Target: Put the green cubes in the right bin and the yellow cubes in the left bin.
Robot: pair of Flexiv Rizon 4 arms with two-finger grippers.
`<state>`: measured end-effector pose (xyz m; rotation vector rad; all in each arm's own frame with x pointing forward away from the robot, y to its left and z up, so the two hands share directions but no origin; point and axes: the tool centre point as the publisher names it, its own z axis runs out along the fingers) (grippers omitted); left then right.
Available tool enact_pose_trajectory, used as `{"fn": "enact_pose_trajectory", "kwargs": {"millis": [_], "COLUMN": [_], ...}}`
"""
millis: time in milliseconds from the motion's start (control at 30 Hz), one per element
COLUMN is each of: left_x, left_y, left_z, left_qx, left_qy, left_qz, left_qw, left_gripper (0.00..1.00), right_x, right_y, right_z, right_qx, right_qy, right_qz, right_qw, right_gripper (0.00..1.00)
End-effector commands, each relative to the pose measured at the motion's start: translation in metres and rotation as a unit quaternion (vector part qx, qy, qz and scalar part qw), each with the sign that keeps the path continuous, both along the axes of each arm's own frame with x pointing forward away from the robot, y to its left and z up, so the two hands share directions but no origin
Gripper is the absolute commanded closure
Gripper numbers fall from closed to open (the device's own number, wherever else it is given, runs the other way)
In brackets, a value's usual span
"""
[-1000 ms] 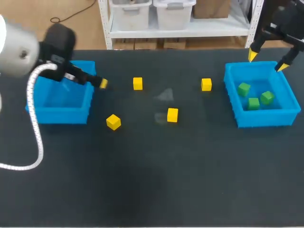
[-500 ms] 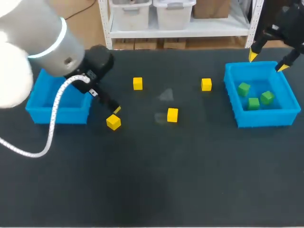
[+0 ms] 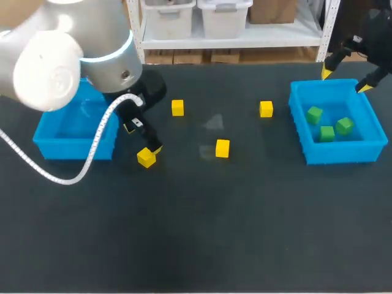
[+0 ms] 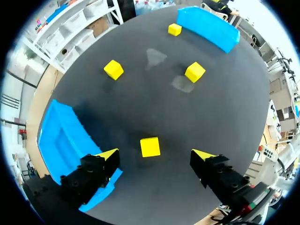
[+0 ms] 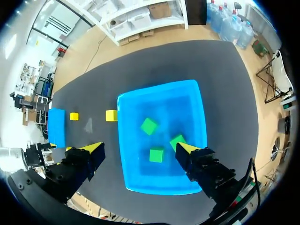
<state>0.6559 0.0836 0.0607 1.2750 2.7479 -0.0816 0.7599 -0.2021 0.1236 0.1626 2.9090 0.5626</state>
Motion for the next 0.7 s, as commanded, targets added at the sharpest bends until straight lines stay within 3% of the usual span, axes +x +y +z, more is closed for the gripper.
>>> {"fn": "enact_pose_trajectory", "kwargs": {"millis": [33,700], "left_x": [0.005,0.014], "left_y": [-0.003,-0.008], "left_z": [-0.007,-0.046], "left_qx": [0.039,0.059], "left_qy": [0.028,0.049], "left_qz": [0.003,0.044], "left_qw": [0.999,0.996], "left_gripper": [0.00,0.00], "right_x": [-0.007,-0.007], "right_y": [0.000,0.000], "right_z": [0.000,0.000], "right_qx": [-0.021,-0.021], "right_qy": [-0.246,-0.246], "right_qz": [-0.102,-0.102], "right_qw": [0.964,0.964], "right_gripper": [0.00,0.00]}}
